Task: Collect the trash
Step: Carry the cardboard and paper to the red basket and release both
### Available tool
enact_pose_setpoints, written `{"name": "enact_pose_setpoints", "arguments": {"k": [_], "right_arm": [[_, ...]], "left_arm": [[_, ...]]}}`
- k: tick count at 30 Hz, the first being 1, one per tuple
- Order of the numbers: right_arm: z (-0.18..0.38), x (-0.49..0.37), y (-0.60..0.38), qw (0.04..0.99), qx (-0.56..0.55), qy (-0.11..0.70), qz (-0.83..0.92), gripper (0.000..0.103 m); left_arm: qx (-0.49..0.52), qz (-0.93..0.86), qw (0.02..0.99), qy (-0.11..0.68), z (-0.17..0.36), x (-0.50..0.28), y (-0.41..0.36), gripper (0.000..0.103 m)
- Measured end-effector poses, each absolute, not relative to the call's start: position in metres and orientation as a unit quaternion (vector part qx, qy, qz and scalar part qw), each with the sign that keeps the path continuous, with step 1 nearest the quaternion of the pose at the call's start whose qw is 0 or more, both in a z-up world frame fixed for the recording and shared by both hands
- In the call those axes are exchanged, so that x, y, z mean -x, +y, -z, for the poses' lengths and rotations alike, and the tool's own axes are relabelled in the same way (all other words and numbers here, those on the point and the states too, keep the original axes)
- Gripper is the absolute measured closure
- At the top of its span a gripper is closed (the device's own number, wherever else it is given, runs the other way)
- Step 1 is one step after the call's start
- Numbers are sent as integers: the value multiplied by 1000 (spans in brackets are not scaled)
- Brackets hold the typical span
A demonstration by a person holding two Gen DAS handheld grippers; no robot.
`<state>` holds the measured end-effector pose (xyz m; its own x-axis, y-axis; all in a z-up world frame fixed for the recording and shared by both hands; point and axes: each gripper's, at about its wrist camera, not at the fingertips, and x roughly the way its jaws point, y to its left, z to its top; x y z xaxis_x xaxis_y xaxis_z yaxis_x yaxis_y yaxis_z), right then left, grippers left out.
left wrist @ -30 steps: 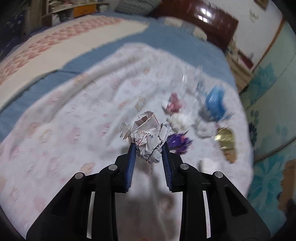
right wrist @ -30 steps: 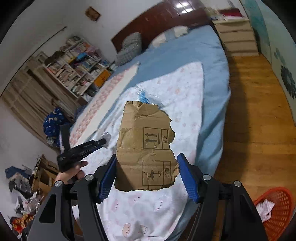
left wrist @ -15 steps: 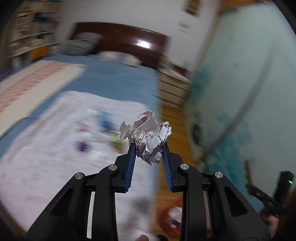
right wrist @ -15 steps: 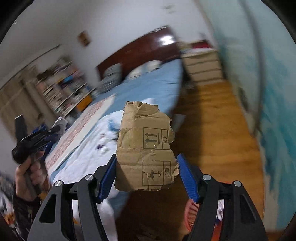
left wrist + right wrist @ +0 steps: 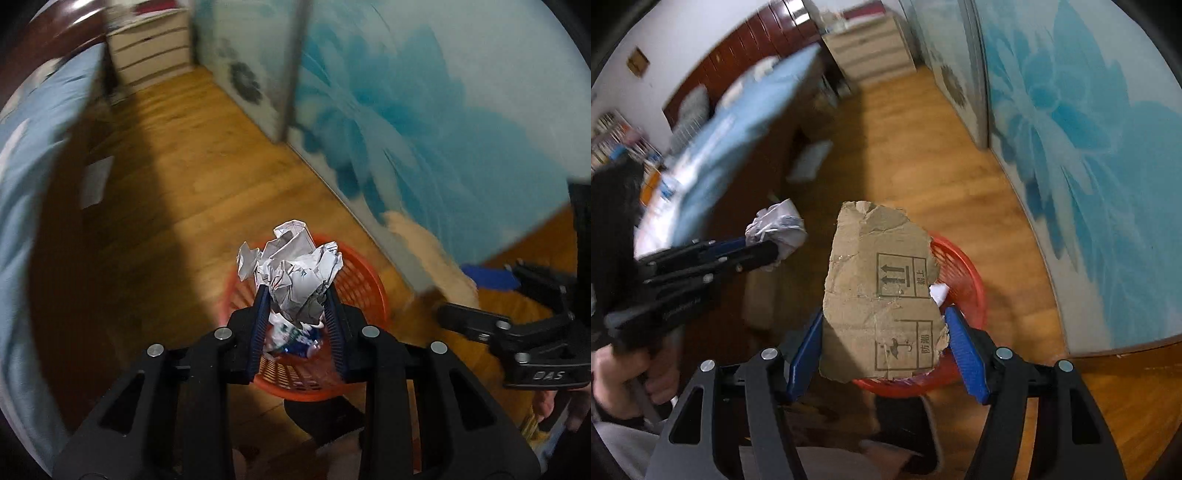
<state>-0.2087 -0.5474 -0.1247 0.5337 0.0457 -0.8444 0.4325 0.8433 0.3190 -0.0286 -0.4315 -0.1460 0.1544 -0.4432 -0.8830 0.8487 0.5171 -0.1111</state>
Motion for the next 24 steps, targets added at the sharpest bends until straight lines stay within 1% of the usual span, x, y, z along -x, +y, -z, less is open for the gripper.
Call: {"name": "enact_pose_setpoints", "arguments": {"k": [4, 7, 13, 21, 22, 23, 24], "right_arm": [[164, 202, -553, 823, -265, 489, 116, 38], [176, 188, -556, 820, -264, 495, 111, 38], [175, 178, -554, 821, -265, 495, 103, 38], [173, 176, -555, 823, -271, 487, 105, 38], [173, 176, -556, 824, -273, 486, 105, 37], [173, 175, -556, 824, -275, 485, 103, 36], [172, 175, -558, 825, -274, 484, 104, 28]], "left_arm": [[-227, 426, 715, 505, 177, 32, -439, 73], [-227, 419, 719, 506, 177, 29, -443, 73], [-211, 407, 730, 506, 174, 24, -439, 73], [-217, 413, 727, 504, 175, 24, -439, 72], [-214, 414, 727, 505, 175, 23, -438, 66], [-211, 412, 726, 508, 176, 22, -438, 47], [-211, 403, 729, 511, 176, 19, -437, 35]]}}
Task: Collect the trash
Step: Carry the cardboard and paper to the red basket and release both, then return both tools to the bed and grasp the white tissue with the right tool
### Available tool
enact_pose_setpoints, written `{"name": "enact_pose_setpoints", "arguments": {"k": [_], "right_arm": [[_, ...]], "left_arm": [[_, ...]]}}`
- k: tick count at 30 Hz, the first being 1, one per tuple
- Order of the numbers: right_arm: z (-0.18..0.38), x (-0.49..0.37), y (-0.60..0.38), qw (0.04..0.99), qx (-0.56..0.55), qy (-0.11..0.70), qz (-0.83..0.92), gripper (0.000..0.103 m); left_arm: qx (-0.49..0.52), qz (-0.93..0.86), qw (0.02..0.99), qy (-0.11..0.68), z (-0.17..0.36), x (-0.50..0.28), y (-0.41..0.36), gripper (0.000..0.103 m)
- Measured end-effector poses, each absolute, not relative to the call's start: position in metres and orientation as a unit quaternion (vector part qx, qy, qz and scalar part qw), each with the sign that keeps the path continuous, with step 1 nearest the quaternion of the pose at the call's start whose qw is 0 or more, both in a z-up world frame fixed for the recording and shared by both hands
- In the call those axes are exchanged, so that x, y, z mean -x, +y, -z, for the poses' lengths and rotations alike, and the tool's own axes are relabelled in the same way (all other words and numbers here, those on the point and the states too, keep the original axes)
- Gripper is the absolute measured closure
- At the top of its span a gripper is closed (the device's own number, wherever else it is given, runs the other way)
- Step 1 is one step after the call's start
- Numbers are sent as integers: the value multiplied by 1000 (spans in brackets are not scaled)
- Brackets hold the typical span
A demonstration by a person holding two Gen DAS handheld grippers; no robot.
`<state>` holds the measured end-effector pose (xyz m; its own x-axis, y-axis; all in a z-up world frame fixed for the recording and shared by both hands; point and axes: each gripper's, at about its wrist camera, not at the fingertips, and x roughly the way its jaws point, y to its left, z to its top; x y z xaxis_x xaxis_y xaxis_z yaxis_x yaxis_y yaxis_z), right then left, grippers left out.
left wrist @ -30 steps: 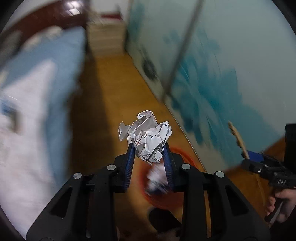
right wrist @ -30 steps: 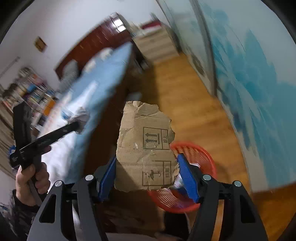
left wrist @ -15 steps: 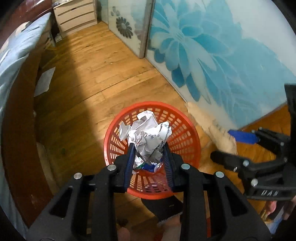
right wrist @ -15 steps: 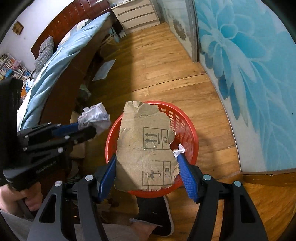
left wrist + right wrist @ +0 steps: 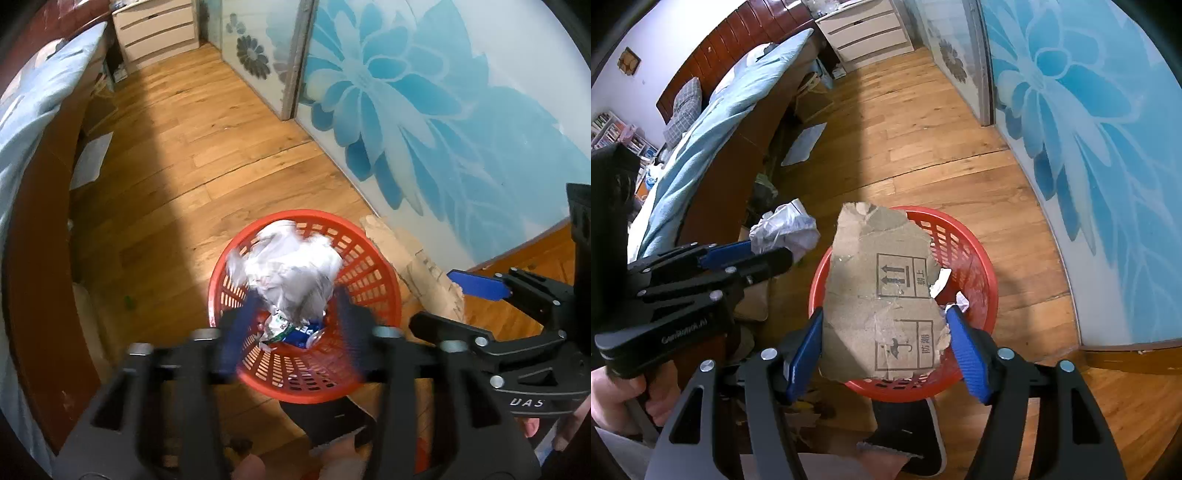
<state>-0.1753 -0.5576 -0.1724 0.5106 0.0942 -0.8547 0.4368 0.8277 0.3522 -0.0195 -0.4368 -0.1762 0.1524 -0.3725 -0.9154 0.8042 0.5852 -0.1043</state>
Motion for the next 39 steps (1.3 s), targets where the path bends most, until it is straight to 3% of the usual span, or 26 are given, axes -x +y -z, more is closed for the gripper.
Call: {"name": "enact_pose_setpoints", "arguments": {"k": [1, 2, 12, 19, 28, 34, 39], "right_arm": [[171, 176, -559, 827, -273, 479, 109, 20], [168, 178, -560, 830, -273, 473, 114, 14], [121, 182, -571, 853, -269, 426, 132, 15], [51, 153, -534, 885, -237, 389, 94, 15], [-49, 57, -415, 927, -128, 352, -1, 15], [-103, -31, -291, 939, -55, 325, -94, 14], [-94, -108, -182, 929, 5, 338, -152, 14]], "left_arm": [[-210, 397, 734, 510, 176, 17, -435, 21], [-209, 393, 736, 510, 175, 15, -433, 21], [-204, 366, 758, 499, 145, 4, -405, 21], [-158, 335, 800, 472, 83, -24, -335, 21], [-47, 227, 861, 452, 21, -77, -173, 21], [61, 130, 899, 414, -14, -100, -26, 19], [118, 61, 901, 413, -11, -124, 64, 18]]}}
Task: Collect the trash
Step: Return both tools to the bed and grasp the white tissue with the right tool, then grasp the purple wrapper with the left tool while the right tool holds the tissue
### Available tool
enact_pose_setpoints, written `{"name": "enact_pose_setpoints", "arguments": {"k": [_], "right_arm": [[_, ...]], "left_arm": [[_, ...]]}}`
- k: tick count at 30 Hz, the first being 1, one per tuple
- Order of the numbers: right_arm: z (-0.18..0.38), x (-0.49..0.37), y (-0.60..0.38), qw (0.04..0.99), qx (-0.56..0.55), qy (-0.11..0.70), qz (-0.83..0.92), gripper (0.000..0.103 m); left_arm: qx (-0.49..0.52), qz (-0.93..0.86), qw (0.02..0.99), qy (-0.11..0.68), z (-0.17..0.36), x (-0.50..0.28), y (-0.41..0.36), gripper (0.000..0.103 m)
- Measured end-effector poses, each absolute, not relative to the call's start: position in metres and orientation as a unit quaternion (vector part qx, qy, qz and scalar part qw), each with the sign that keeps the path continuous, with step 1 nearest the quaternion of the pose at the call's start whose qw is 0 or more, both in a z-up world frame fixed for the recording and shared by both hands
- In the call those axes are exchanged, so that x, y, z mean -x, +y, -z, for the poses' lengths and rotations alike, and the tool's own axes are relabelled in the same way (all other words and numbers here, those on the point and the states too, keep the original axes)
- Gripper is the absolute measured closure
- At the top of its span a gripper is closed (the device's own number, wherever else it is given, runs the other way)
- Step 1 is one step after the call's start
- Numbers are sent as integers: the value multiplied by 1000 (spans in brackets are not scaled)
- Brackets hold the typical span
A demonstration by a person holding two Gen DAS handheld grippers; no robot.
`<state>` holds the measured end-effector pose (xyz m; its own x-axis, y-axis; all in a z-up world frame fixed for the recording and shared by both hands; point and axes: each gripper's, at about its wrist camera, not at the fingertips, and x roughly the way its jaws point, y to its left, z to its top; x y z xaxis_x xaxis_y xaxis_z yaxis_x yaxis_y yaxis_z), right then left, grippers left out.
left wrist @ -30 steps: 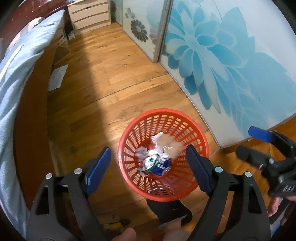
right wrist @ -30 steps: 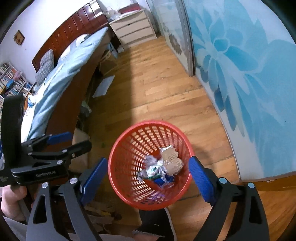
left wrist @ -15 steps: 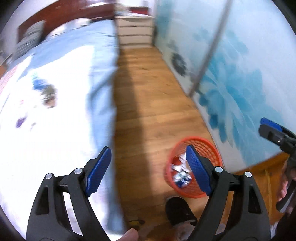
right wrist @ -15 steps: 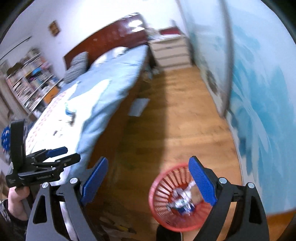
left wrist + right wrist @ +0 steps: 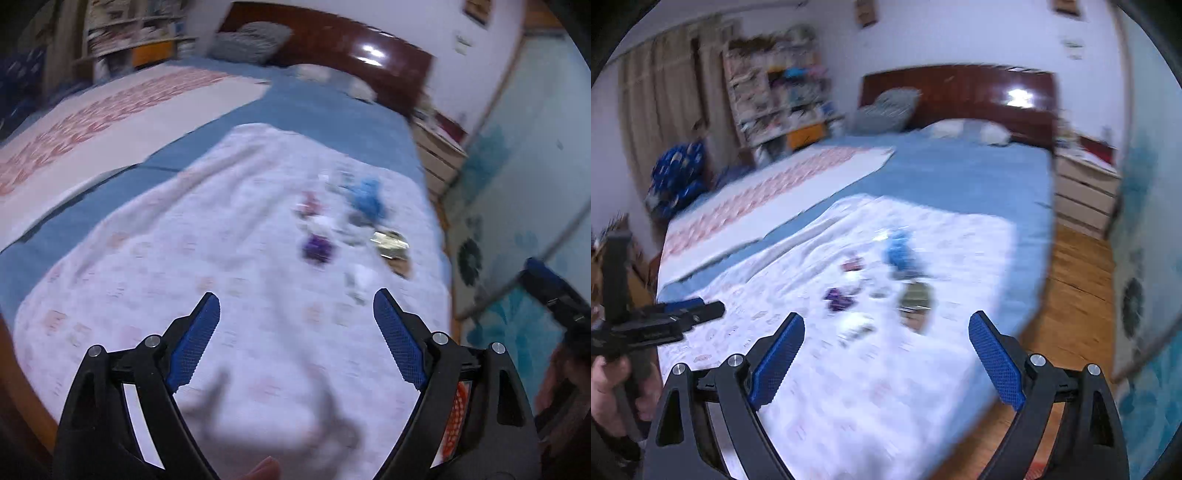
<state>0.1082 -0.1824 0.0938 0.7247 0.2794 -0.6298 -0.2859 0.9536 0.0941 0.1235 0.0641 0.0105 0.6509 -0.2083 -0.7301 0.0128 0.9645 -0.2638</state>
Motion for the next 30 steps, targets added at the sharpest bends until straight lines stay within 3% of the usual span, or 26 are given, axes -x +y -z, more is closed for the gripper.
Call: {"name": "enact_pose_setpoints", "arguments": {"k": [3, 5, 10, 11, 12, 14, 23, 30], "right_arm": [[-53, -156, -126, 903, 15, 388, -182, 18], [-13, -185, -99, 891, 44, 423, -160, 26], [51, -216, -90, 863, 27, 483, -146, 35], [60, -218, -93, 859, 12, 492, -144, 46], [61, -219, -99, 860, 0, 491, -140, 68], [57, -216, -113, 864, -31, 484, -140, 89], [6, -179, -196, 871, -160, 435, -160, 91], [-20, -153, -239, 892, -130, 413, -133, 91]], "left_arm": [[128, 36, 896, 424, 0, -140, 90, 18], [148, 31, 888, 434, 10, -148, 103, 18], [143, 24, 881, 451, 29, -166, 104, 18], [144, 25, 877, 458, 34, -171, 101, 18], [146, 28, 876, 459, 35, -171, 105, 18], [152, 28, 870, 468, 47, -178, 95, 18], [100, 51, 864, 491, 68, -219, 9, 18], [26, 28, 866, 498, 98, -256, -31, 17]]}}
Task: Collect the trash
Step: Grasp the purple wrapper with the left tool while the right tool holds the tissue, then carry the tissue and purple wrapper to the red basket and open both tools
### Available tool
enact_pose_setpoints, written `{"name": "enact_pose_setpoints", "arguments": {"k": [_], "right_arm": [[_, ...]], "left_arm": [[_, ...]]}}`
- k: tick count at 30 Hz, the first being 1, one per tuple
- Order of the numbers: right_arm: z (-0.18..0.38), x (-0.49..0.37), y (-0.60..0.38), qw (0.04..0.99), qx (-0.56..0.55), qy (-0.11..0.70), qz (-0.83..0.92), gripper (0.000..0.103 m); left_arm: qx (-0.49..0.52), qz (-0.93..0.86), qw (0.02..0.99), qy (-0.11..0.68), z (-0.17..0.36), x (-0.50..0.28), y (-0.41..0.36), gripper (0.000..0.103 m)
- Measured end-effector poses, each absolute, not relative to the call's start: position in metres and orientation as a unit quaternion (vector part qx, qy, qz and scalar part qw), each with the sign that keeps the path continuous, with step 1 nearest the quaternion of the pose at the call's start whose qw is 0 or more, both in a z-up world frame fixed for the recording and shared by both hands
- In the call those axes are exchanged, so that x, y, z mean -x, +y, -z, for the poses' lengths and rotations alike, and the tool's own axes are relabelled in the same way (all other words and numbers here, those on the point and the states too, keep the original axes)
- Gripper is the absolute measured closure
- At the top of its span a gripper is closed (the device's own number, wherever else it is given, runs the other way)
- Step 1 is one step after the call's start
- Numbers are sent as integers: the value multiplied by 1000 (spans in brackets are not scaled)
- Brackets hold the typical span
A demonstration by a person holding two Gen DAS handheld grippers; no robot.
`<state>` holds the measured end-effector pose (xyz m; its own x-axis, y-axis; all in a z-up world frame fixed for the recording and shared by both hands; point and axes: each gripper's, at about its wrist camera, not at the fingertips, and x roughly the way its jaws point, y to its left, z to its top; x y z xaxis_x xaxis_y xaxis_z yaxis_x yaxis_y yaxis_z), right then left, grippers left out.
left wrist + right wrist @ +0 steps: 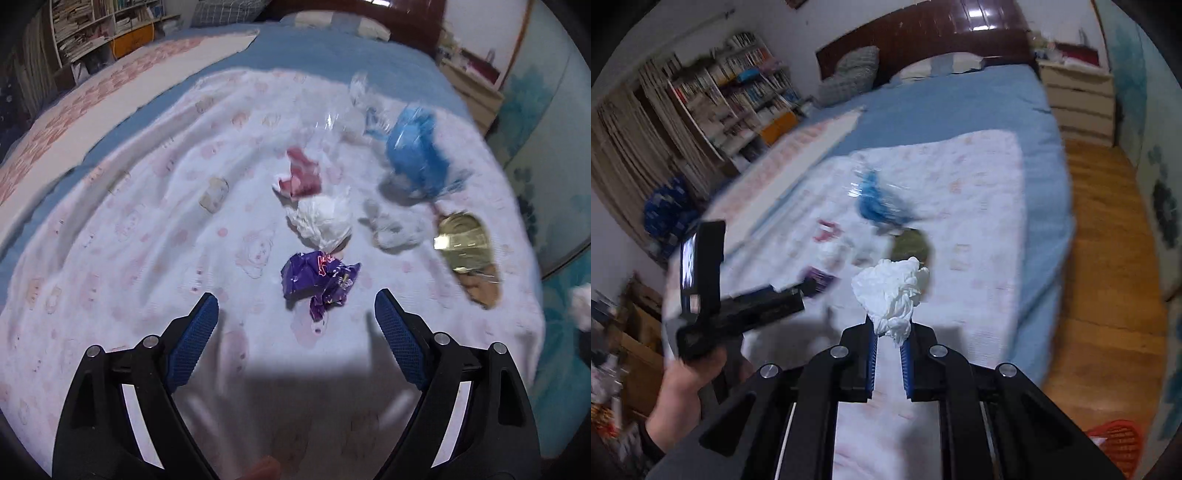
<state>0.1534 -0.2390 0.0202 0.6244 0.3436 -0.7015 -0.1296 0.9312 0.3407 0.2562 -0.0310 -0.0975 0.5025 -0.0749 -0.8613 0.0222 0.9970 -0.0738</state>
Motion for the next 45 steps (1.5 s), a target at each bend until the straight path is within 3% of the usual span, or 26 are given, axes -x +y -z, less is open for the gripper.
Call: {"name": "enact_pose_setpoints", "arguments": {"k": [8, 9, 10, 11, 13, 19, 27, 34, 40, 45], "right_arm": [[-28, -141, -271, 895, -124, 406, -138, 91], [-28, -141, -272, 896, -125, 404, -139, 91], [-29, -140, -275, 896, -124, 404, -137, 91], [-29, -142, -275, 896, -124, 403, -138, 91], [-33, -140, -277, 899, -125, 393, -145, 91], [-48, -131, -286, 907, -128, 374, -149, 91], [-72, -91, -299, 915, -143, 348, -149, 91], [-98, -23, -316, 923, -159, 314, -159, 91], [-105, 55, -375, 934, -184, 282, -121, 91], [-83, 123, -437, 942, -181, 280, -25, 91]], "left_arm": [[114, 56, 861, 492, 110, -267, -27, 21], [118, 54, 862, 491, 111, -268, -25, 28], [122, 50, 861, 491, 110, -268, -22, 53], [127, 49, 859, 494, 109, -267, -18, 72], [138, 57, 856, 494, 107, -265, -11, 75], [145, 62, 860, 486, 81, -241, -8, 76], [156, 87, 890, 419, 2, -165, -13, 76], [81, 138, 913, 375, -49, -80, -74, 76], [28, 217, 903, 370, -51, -28, -152, 76], [-30, 299, 870, 391, -19, -5, -236, 76]]}}
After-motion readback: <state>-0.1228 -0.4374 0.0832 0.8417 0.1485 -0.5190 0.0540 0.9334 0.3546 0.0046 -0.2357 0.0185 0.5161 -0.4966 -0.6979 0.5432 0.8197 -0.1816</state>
